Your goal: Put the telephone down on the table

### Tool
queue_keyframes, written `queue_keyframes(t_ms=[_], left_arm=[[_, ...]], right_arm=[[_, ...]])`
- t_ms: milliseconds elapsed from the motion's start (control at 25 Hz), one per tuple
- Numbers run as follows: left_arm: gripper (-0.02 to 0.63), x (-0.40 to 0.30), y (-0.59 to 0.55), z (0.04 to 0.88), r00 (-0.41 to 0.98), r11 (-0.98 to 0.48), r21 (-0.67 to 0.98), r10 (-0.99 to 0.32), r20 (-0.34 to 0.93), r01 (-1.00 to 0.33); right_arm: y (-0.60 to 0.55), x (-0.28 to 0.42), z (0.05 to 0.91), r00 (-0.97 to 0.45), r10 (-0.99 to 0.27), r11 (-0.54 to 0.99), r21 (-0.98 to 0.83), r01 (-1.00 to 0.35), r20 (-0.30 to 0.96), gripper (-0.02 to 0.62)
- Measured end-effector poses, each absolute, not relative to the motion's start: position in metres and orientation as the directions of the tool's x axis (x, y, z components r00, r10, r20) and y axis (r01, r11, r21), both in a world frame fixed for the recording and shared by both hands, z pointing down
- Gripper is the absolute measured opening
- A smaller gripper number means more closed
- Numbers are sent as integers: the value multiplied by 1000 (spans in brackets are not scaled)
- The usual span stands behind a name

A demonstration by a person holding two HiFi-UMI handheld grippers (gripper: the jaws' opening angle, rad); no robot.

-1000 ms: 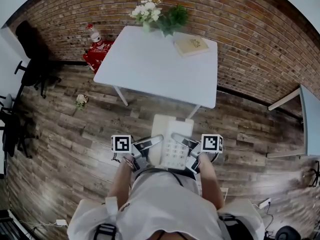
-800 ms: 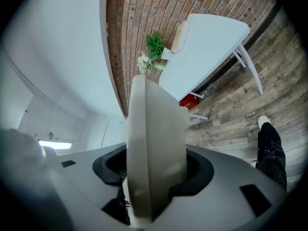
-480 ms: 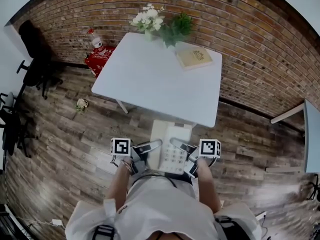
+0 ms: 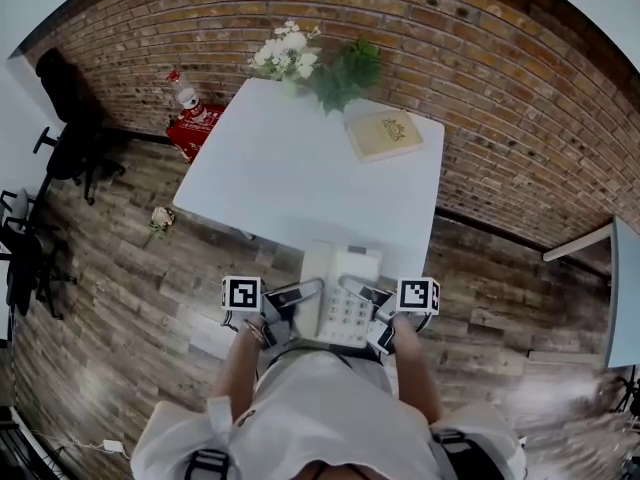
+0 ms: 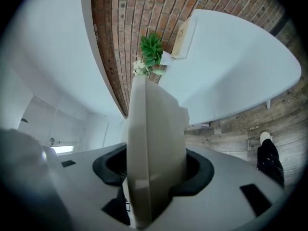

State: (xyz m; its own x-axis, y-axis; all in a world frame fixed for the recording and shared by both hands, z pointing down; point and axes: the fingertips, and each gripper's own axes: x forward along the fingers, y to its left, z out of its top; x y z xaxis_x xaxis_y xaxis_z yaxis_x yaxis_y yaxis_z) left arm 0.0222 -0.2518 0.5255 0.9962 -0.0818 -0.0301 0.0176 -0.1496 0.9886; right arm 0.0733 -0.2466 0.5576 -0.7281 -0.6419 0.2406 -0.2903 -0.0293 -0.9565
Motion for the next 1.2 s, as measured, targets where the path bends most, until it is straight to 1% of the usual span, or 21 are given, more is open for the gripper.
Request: queue_keyframes(t_ms=[280,600,760,920,1080,1200], left_arm=[[410,56,-288,526,993,-140,990,-115,-37,21],[410,85,-338,543,985,-128,991,-168,27,-49],[410,100,-356,546,980,-114,992,-197,24,-47],[410,111,-371,546,977,-130,990,-213,21,-49],[410,119,-385,548,973,-109,993,-228,28,-54],[410,121,-395,545,974,-144,988,-226,23,-57]], right_arm=[[-286,107,560,-753,-609,-13,-953,-302,247,249],[-336,139,571,-779,-573,-26,-955,-294,255,249],[-356,153,575,-798,-545,-25,-956,-291,257,249],[-372,163,576,-813,-524,-17,-958,-288,253,249],[-389,170,578,-820,-517,-2,-958,-287,247,249],[-400,173,575,-825,-515,25,-957,-288,234,249]])
